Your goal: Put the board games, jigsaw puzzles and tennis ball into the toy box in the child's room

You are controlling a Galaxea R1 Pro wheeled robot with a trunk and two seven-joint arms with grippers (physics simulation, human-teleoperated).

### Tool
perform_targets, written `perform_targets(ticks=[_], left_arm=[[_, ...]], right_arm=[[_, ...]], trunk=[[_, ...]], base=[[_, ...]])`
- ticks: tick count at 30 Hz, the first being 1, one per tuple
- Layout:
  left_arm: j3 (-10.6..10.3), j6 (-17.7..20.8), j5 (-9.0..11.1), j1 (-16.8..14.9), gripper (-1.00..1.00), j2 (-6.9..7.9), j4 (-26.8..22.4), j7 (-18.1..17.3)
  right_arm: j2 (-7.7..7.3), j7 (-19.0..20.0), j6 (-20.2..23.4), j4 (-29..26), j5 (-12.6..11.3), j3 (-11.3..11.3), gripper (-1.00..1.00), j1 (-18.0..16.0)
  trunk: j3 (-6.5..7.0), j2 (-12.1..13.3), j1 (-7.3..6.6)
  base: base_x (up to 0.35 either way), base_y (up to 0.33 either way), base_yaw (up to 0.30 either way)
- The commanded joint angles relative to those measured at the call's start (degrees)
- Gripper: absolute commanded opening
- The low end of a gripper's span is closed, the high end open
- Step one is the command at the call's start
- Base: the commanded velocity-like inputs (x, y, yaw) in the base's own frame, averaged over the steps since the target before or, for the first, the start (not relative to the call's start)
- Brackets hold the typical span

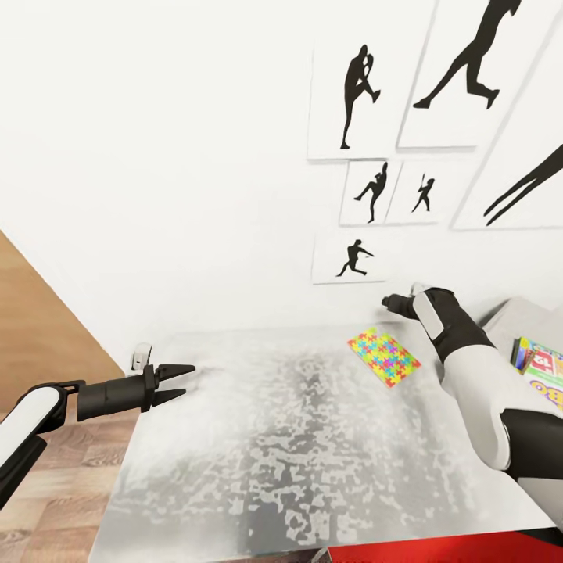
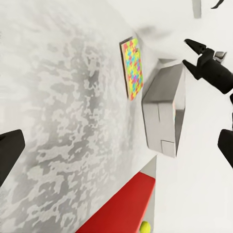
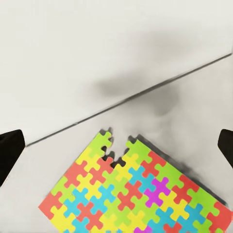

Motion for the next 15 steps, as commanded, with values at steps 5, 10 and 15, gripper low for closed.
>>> perform_targets(ticks=[5,10,15], left_arm=[[-0.13,0.06,-0.24,-0.05,1.00,0.05,0.01,-0.35],[-0.13,0.06,-0.24,0.00,1.00,0.05,0.01,-0.34],[-0.11,0.06,-0.16,0.12,1.00,0.10,0.01,-0.46]], right_arm=[[0.05,-0.45,0.18,0.02,-0.67,-0.01,1.00,-0.74],[0.06,-0.45,0.11,0.08,-0.72,0.06,1.00,-0.81],[0.02,-0.45,0.00,0.11,-0.73,0.13,1.00,-0.82]], trunk=[[-0.58,-0.11,0.03],[-1.05,-0.11,0.03],[-1.53,-0.11,0.03]], base=[[0.000,0.000,0.000],[0.000,0.000,0.000],[0.000,0.000,0.000]])
